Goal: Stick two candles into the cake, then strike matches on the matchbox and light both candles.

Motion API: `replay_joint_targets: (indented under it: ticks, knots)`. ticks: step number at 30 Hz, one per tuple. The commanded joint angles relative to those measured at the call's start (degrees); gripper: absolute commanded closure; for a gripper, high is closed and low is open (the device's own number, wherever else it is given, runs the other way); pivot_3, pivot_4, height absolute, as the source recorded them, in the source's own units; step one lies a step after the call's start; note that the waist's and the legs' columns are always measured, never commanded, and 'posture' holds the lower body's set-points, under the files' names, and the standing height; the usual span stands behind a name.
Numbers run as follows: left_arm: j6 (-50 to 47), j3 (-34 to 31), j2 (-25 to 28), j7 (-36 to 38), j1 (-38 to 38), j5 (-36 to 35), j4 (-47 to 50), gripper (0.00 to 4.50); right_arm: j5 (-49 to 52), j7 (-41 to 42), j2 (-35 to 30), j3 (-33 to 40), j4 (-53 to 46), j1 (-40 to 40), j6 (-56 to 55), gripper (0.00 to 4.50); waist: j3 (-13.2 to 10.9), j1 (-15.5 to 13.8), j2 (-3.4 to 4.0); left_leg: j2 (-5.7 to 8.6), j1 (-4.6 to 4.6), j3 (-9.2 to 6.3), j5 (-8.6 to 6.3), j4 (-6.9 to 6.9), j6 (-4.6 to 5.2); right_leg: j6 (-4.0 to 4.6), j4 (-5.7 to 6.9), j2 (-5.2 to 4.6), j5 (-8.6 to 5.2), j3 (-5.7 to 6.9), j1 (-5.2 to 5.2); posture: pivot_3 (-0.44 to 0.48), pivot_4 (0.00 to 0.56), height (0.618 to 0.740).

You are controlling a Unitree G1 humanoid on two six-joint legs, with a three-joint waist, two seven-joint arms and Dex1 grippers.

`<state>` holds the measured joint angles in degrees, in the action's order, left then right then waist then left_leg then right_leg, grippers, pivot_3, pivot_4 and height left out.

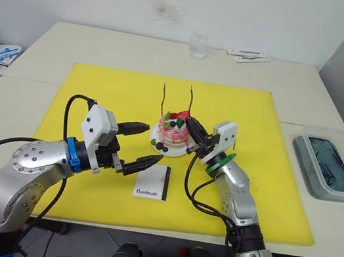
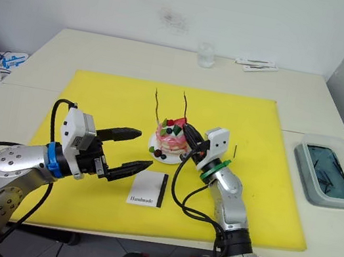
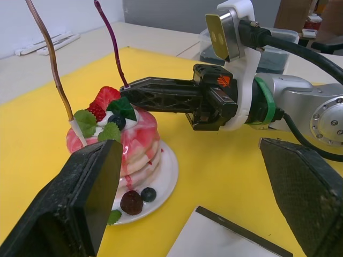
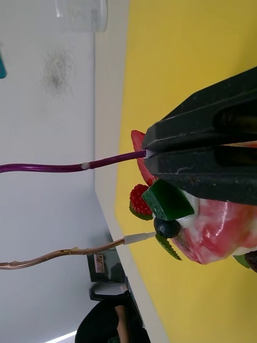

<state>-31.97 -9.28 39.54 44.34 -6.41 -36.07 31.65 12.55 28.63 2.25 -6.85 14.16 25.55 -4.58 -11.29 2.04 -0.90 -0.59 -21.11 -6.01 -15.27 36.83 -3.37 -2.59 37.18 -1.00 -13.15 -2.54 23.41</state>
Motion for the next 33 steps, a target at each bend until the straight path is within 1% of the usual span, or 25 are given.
replay_joint_targets:
  ticks: [1, 4, 5, 8, 11, 13, 20, 25, 30, 33]
  knots:
    - [1.42, -0.10, -0.29, -0.22, -0.24, 0.11, 1.11, 0.00, 0.86, 0.64, 0.42, -0.39, -2.80, -0.87, 0.16, 4.47, 0.00, 0.00, 0.00, 0.00, 0.00, 0.00, 0.00, 0.00, 0.00, 0.00, 0.00, 0.00, 0.00, 0.00, 0.00, 0.000, 0.150, 0.740]
    - [1.42, 0.05, -0.45, -0.17, -0.45, 0.27, 1.08, 0.00, 0.89, 0.59, 0.42, -0.62, -4.63, -0.75, 0.33, 4.47, 0.00, 0.01, 0.00, 0.00, -0.01, 0.00, 0.00, -0.01, 0.00, 0.00, -0.01, 0.00, 0.00, 0.00, 0.00, 0.000, 0.150, 0.740]
    - [1.49, 0.10, -0.49, -0.12, -0.51, 0.35, 1.06, 0.00, 0.97, 0.79, 0.36, -0.79, -5.29, -0.60, 0.59, 4.26, 0.00, 0.01, 0.00, 0.00, -0.01, 0.00, 0.00, -0.01, 0.00, 0.01, -0.01, 0.00, -0.01, 0.00, 0.00, 0.000, 0.150, 0.740]
    - [1.63, 0.18, -0.51, 0.01, -0.58, 0.52, 1.06, 0.00, 0.96, 1.56, 0.08, -1.47, -6.64, -0.37, 1.08, 3.51, -0.01, 0.01, 0.01, 0.00, -0.01, 0.00, 0.00, -0.02, 0.00, 0.02, -0.02, 0.00, -0.01, 0.00, 0.00, 0.000, 0.150, 0.740]
    - [1.77, 0.32, -0.44, 0.17, -0.59, 0.73, 1.17, 0.00, 0.49, 1.82, -0.25, -1.89, -7.65, -0.27, 1.11, 2.36, -0.01, 0.00, 0.01, 0.00, -0.01, 0.00, 0.00, -0.04, 0.00, 0.03, -0.02, 0.00, -0.02, 0.01, 0.00, 0.000, 0.150, 0.740]
    - [1.93, 0.38, -0.41, 0.27, -0.50, 0.87, 1.26, 0.00, 0.79, 1.71, -0.37, -1.74, -8.66, -0.23, 1.63, 1.75, -0.01, 0.01, 0.01, 0.00, -0.01, 0.00, 0.00, -0.04, 0.00, 0.02, -0.03, 0.00, -0.02, 0.00, 0.00, 0.000, 0.150, 0.740]
    - [2.51, -0.25, -0.30, 0.53, 0.35, 0.41, 1.30, 0.00, 2.01, 0.50, -0.87, -0.83, -13.39, -1.09, 4.08, 1.75, -0.01, -0.01, 0.01, 0.00, -0.01, -0.01, 0.00, -0.06, 0.00, 0.03, -0.03, 0.00, -0.03, 0.01, 0.01, 0.000, 0.150, 0.740]
    - [2.44, -0.92, 0.16, 0.53, 0.67, 0.24, 0.95, 0.00, 4.97, 0.14, -3.39, 1.04, -20.86, -2.51, 8.85, 1.75, -0.02, -0.06, 0.02, 0.00, -0.03, -0.01, -0.01, -0.09, -0.01, 0.04, -0.06, 0.00, -0.03, 0.01, 0.02, 0.000, 0.150, 0.740]
    - [2.11, -1.43, 1.30, 0.40, 0.89, 1.03, 0.47, 0.00, 7.84, 3.48, -10.59, 1.59, -29.99, -4.95, 14.71, 1.75, -0.02, -0.10, 0.02, 0.00, -0.04, -0.01, -0.01, -0.10, -0.01, 0.05, -0.09, -0.01, -0.04, 0.02, 0.02, 0.000, 0.150, 0.740]
    - [0.78, -2.71, 3.04, 1.52, 1.42, -0.35, 0.16, 0.00, 10.26, 7.51, -17.65, 2.25, -35.48, -6.99, 19.19, 1.75, -0.02, -0.09, 0.02, 0.00, -0.03, 0.00, -0.01, -0.11, -0.01, 0.07, -0.09, -0.01, -0.06, 0.01, 0.03, 0.000, 0.150, 0.740]
